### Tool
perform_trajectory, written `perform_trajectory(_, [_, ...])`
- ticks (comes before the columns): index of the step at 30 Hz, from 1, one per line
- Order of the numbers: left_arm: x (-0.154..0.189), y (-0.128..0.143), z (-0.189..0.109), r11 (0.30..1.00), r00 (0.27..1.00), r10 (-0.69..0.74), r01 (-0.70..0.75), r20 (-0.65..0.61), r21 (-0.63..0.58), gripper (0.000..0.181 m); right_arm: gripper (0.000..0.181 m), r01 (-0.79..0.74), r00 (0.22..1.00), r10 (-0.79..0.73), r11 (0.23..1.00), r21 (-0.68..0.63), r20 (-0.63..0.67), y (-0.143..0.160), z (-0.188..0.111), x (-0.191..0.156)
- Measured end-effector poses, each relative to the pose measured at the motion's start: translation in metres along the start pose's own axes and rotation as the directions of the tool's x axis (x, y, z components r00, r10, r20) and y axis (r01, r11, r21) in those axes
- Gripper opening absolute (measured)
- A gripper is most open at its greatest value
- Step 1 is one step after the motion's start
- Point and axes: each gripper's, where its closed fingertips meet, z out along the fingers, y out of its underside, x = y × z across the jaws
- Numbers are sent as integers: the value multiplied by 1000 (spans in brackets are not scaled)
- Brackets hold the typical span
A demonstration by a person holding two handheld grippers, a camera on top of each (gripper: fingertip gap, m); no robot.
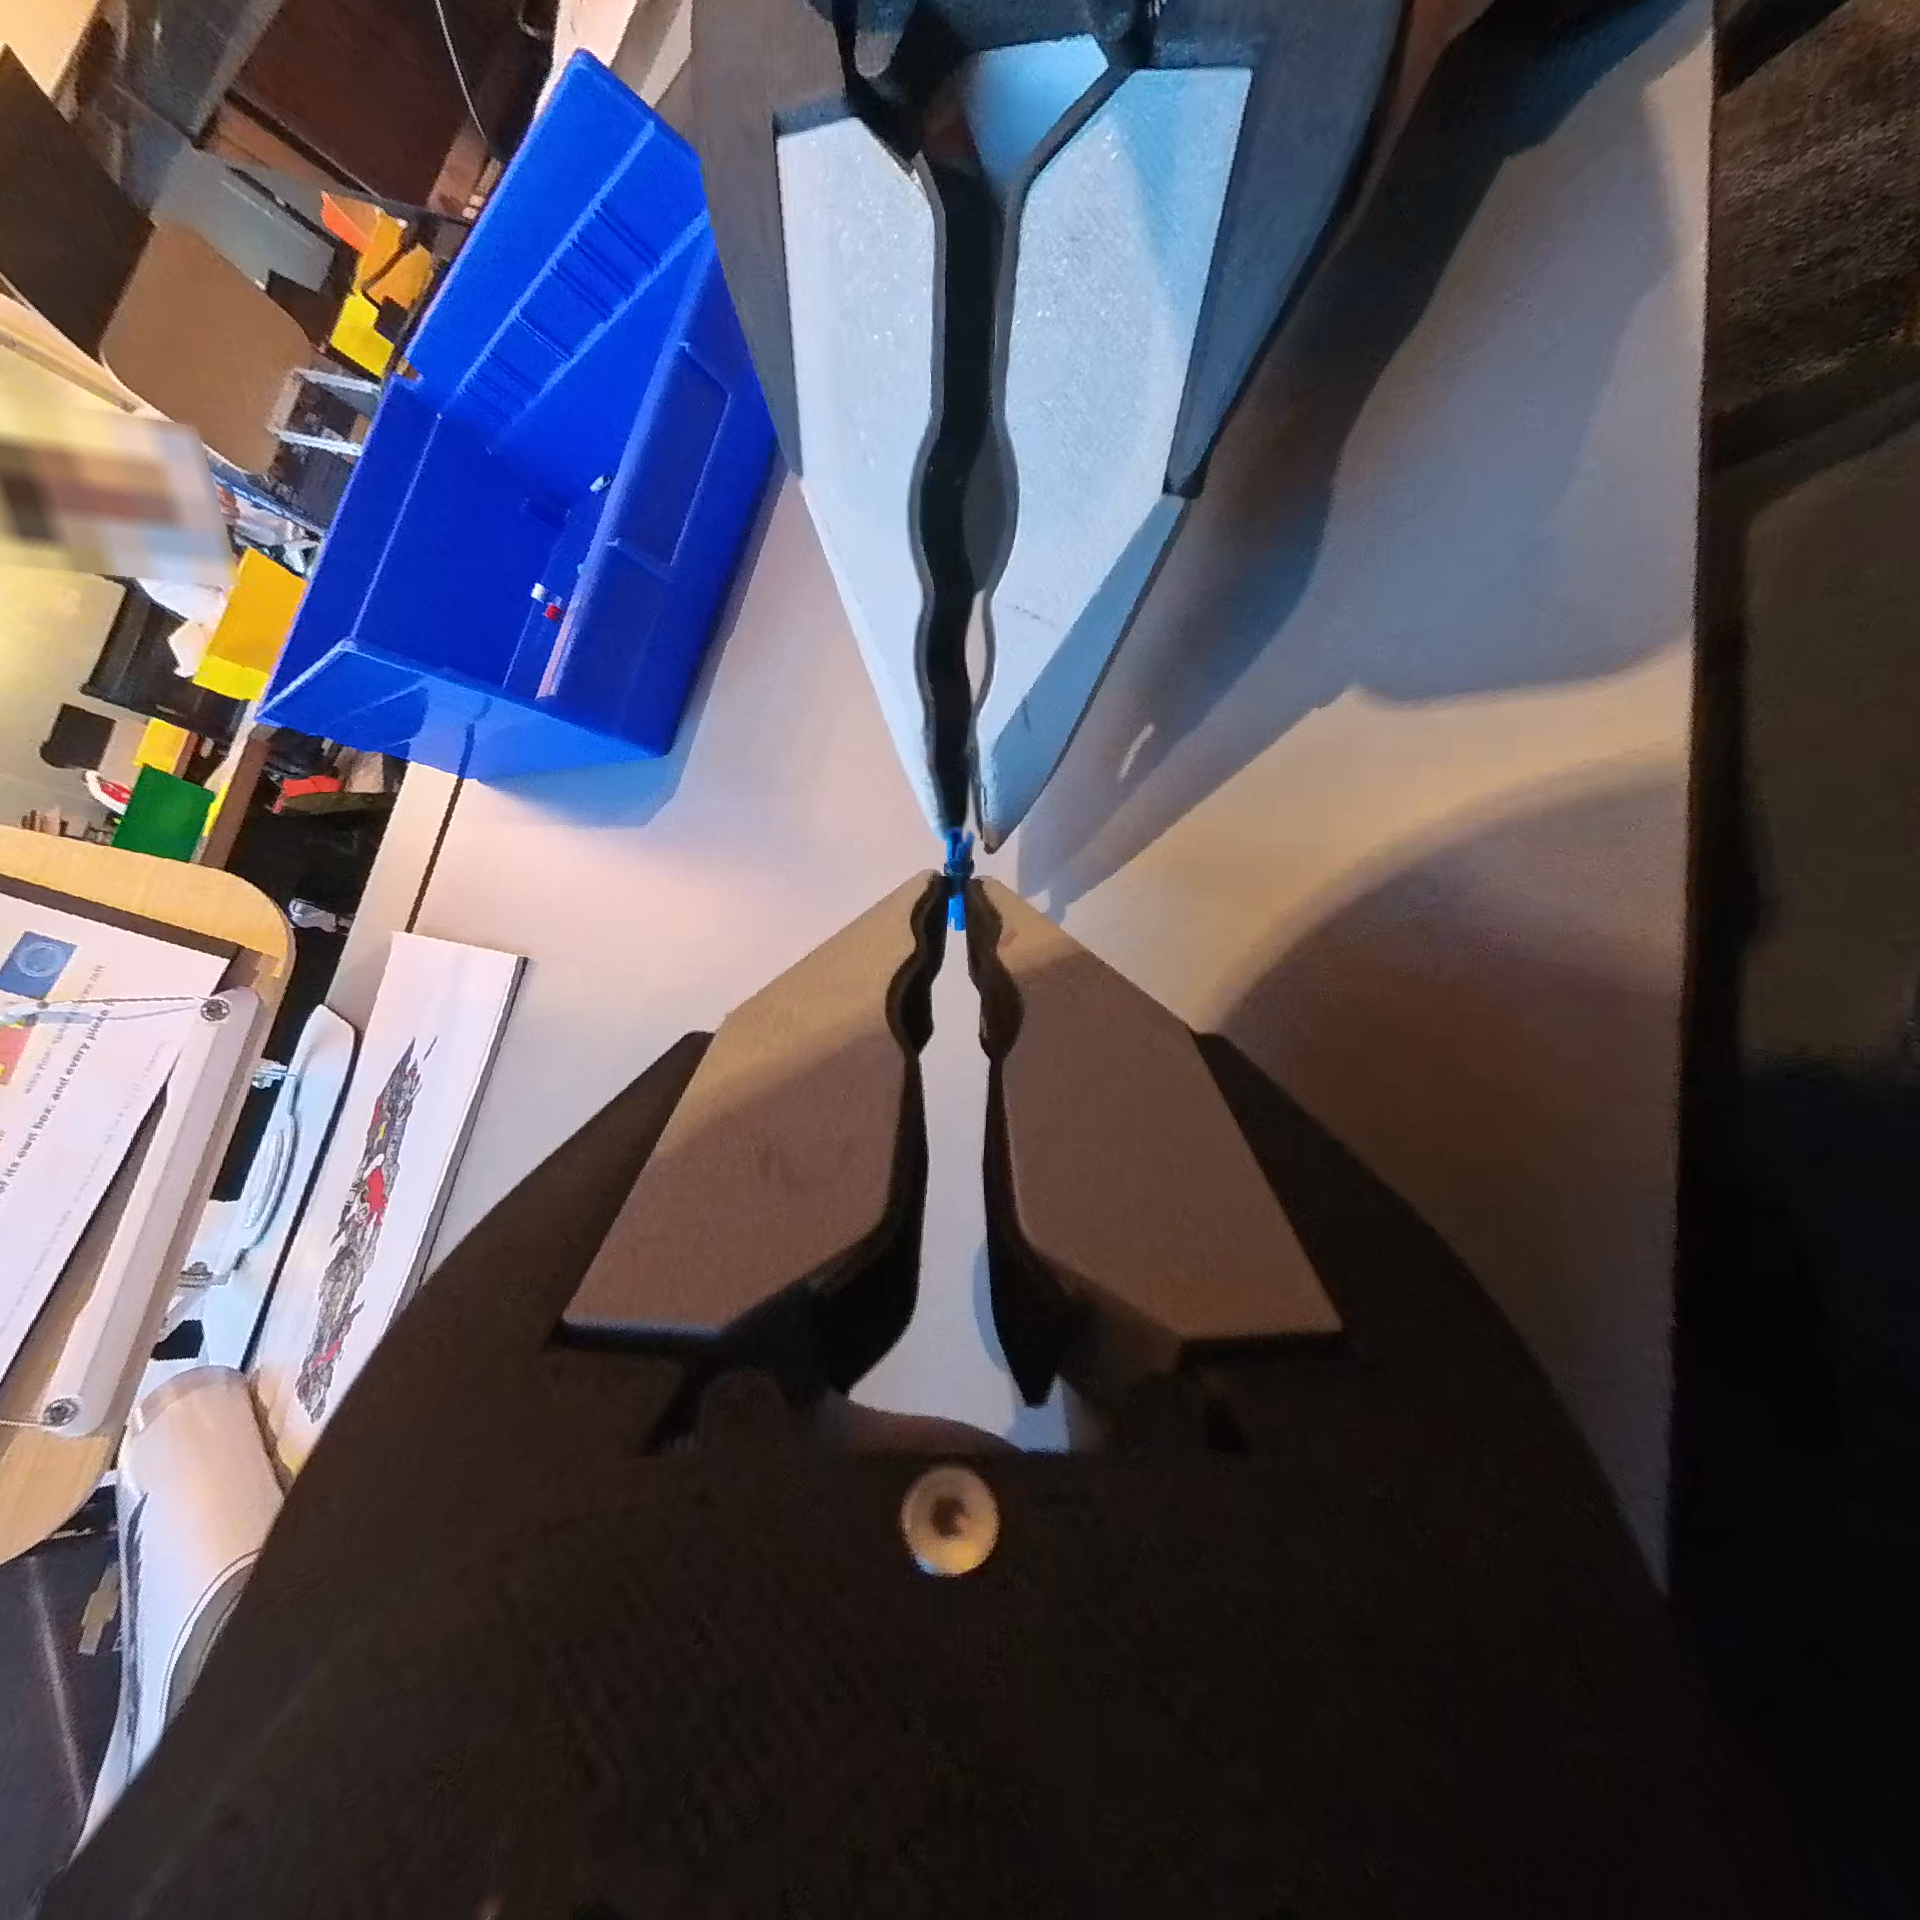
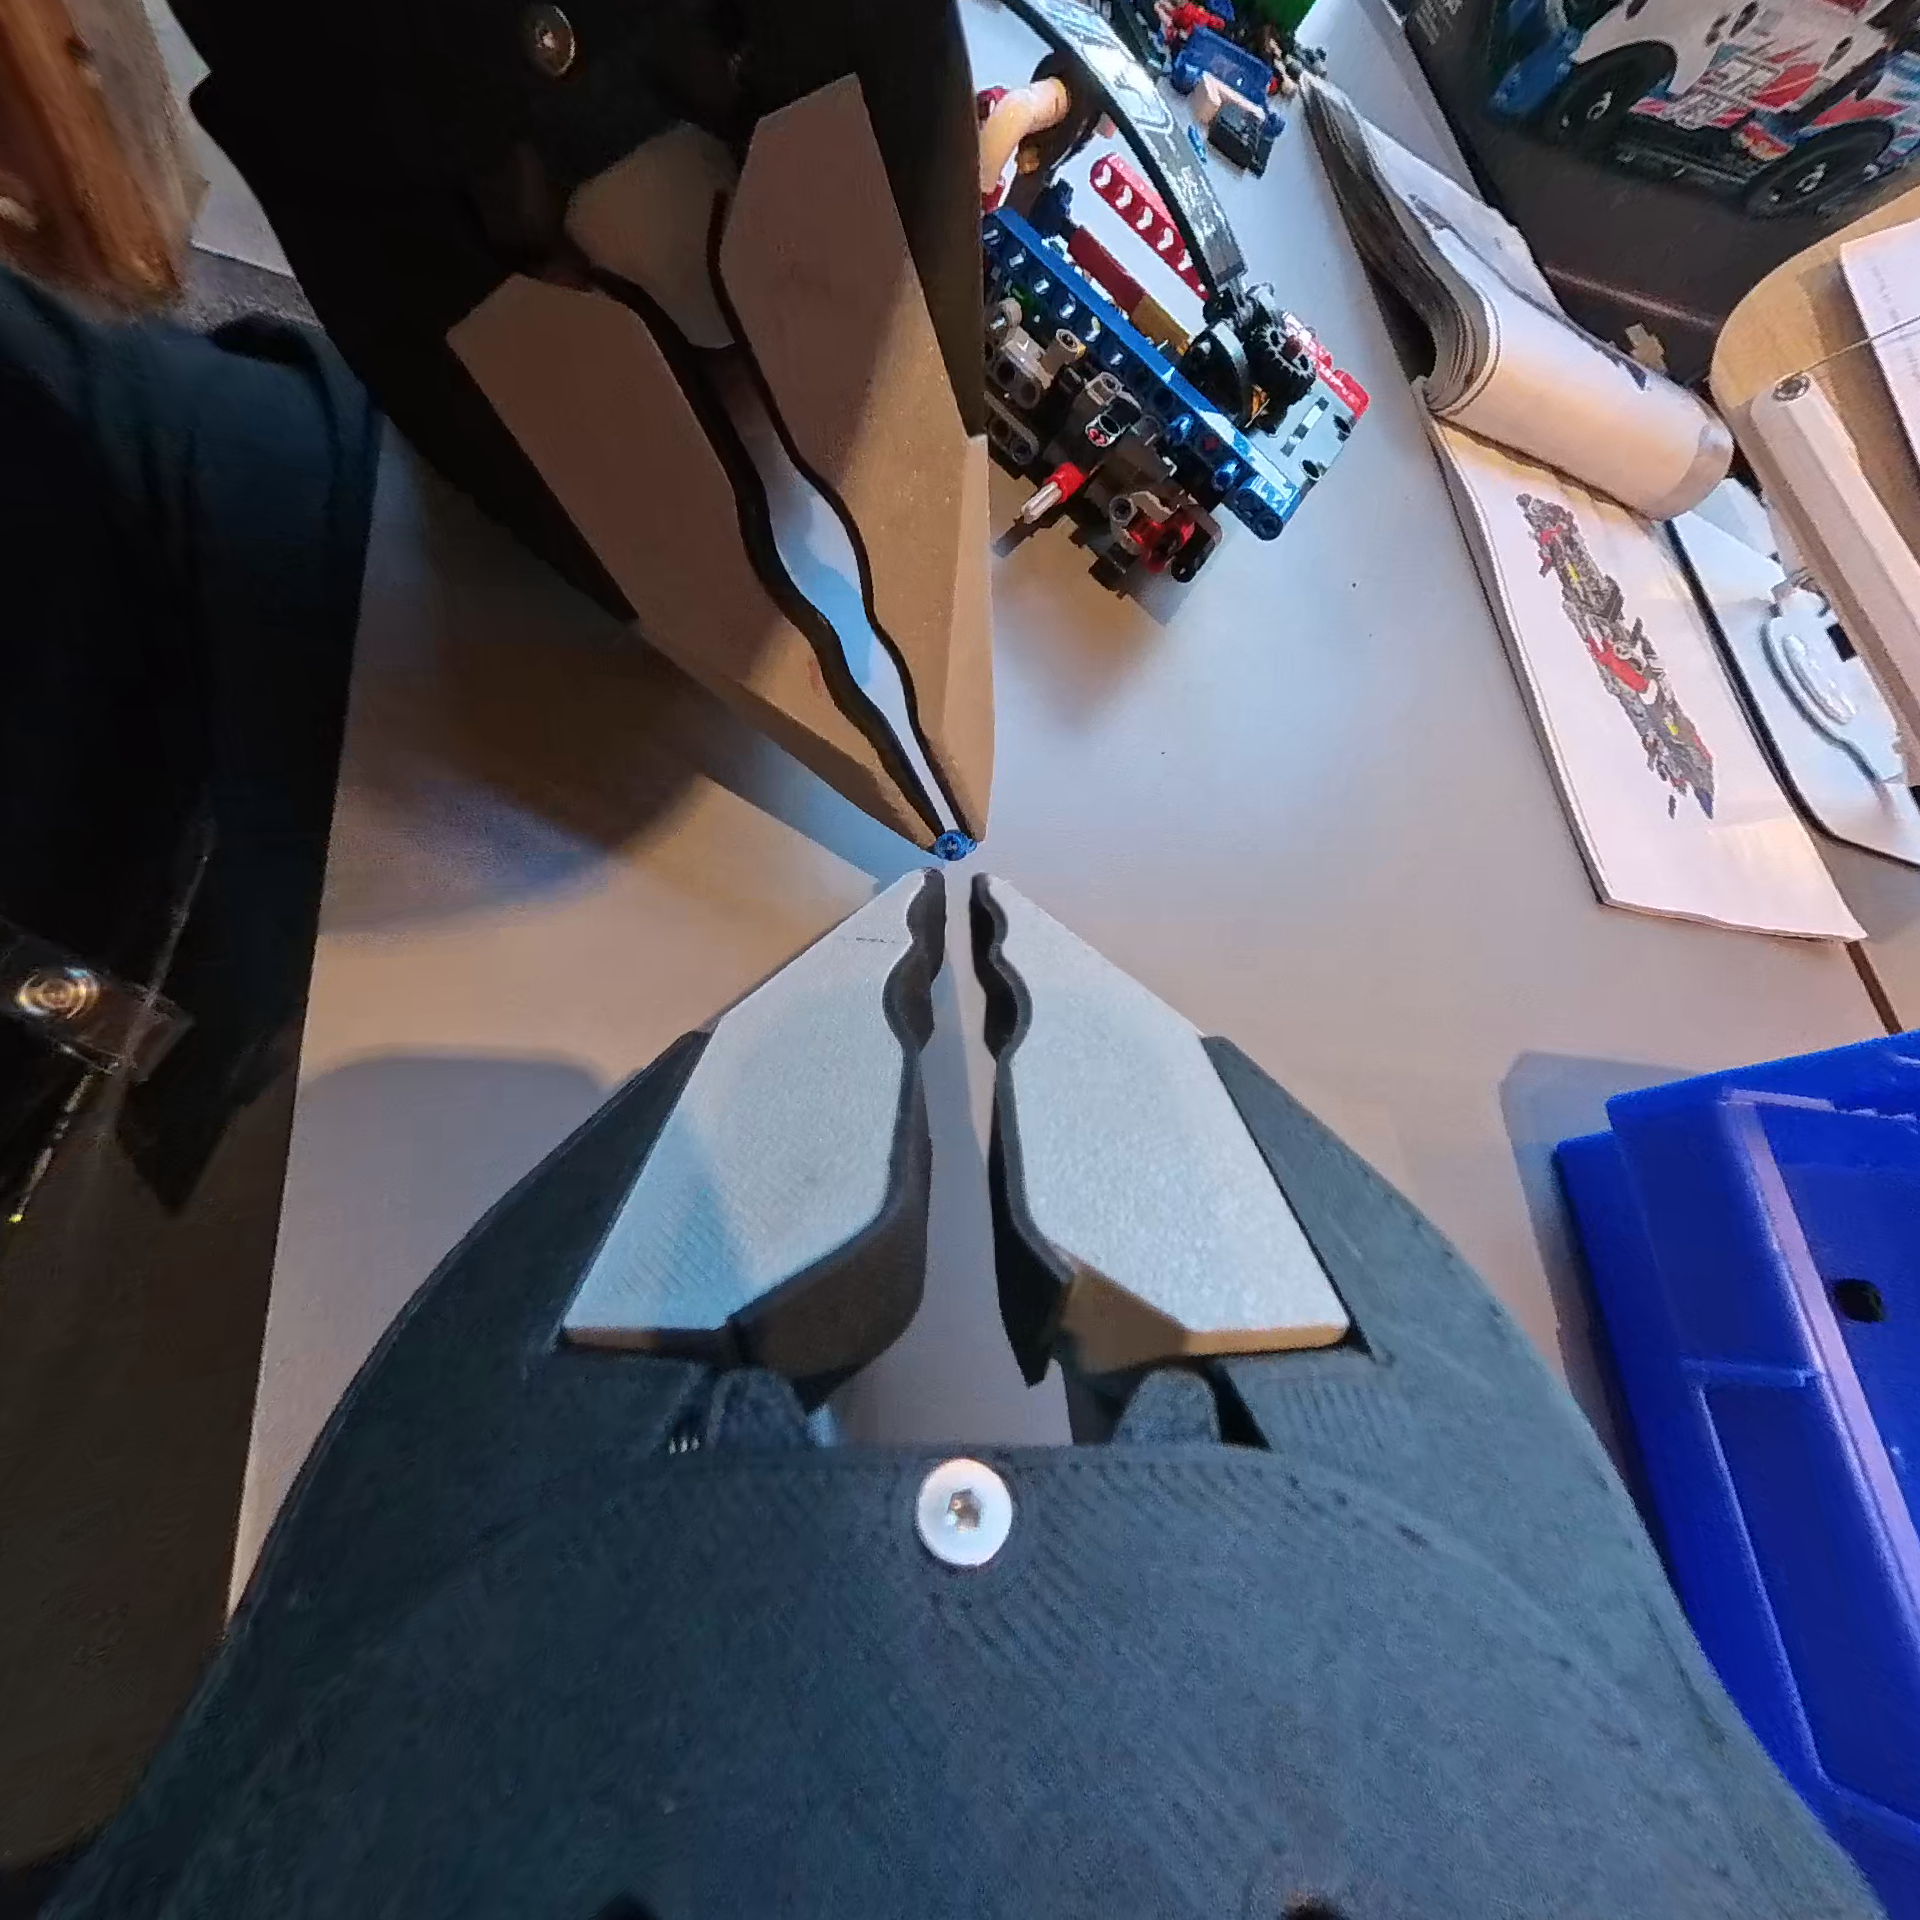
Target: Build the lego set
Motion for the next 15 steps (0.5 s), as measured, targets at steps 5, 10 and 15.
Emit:
perform_trajectory(5, [-3,0,0,999,999,-34,34,-5,0,0,3,-11,1000,11,1000,-7,-12,5,-2,5])
perform_trajectory(10, [-4,-1,-1,996,996,-83,83,-40,13,0,2,-12,1000,12,999,32,-10,1,-7,5])
perform_trajectory(15, [-1,0,0,997,995,-80,80,-62,4,0,9,1,1000,-1,1000,29,19,-2,-3,0])
